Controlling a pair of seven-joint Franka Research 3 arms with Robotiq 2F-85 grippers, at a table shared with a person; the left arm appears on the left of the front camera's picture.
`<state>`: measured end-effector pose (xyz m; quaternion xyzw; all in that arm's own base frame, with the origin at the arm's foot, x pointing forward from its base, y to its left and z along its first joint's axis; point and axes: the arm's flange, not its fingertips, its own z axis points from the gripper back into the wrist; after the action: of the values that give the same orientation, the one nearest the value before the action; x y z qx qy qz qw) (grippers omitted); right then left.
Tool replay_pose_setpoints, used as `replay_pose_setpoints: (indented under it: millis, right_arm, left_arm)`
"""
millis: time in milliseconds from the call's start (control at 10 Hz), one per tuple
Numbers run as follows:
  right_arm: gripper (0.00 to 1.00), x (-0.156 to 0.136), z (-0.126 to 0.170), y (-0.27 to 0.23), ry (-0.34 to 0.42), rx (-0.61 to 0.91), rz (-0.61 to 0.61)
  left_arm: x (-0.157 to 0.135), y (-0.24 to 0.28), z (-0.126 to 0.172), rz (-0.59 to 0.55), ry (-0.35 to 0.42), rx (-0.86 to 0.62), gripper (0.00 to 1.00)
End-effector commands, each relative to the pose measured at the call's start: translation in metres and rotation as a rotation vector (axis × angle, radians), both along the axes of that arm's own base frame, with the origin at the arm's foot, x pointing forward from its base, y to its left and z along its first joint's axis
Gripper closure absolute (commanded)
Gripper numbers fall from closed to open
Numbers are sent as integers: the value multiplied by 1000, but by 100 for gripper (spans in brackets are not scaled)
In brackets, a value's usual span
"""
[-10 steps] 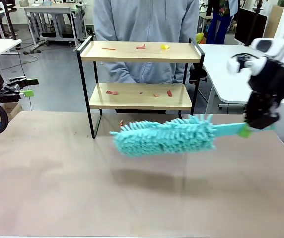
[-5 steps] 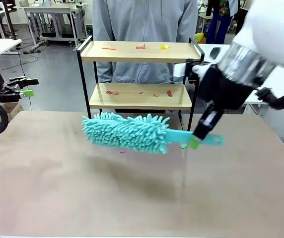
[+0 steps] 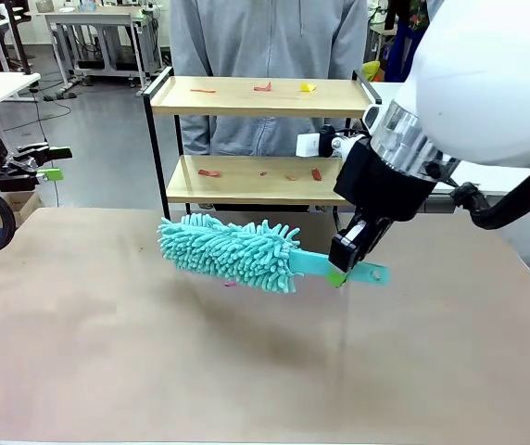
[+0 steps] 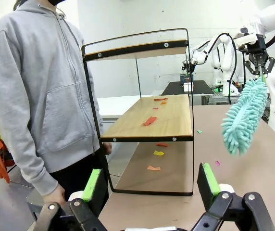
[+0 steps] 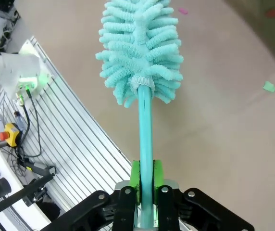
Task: Clean the shelf.
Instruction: Clean the specific section of the Shelf indicated by the human with the Duster.
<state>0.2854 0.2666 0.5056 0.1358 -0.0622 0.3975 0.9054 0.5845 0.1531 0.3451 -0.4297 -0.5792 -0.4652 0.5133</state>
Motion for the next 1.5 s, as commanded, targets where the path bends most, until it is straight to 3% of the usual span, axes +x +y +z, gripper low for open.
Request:
replay_pose_setpoints:
  millis: [0,200,300,800,1200,1400]
  right_arm:
    - [87,-2,6,-7,-8,6,41]
    - [87,0,2,-3,-1,3,11]
    - [87,1,-4,21,-14,-10,-113]
    - [87,-5,-30,95,-28,-66,-405]
    - [87,16,-46,135,-68,12,-662]
    - [87,35,-57,160,-47,40,-708]
  left_arm:
    - [-1,-1,2,3,-12,4,0]
    - [-1,-1,2,3,-12,4,0]
    - [-1,-1,2,3,-12,4,0]
    - [-1,-1,2,3,-12,4,0]
    - [-1,-1,2,3,-12,4,0]
    - [-1,-1,2,3,-12,4,0]
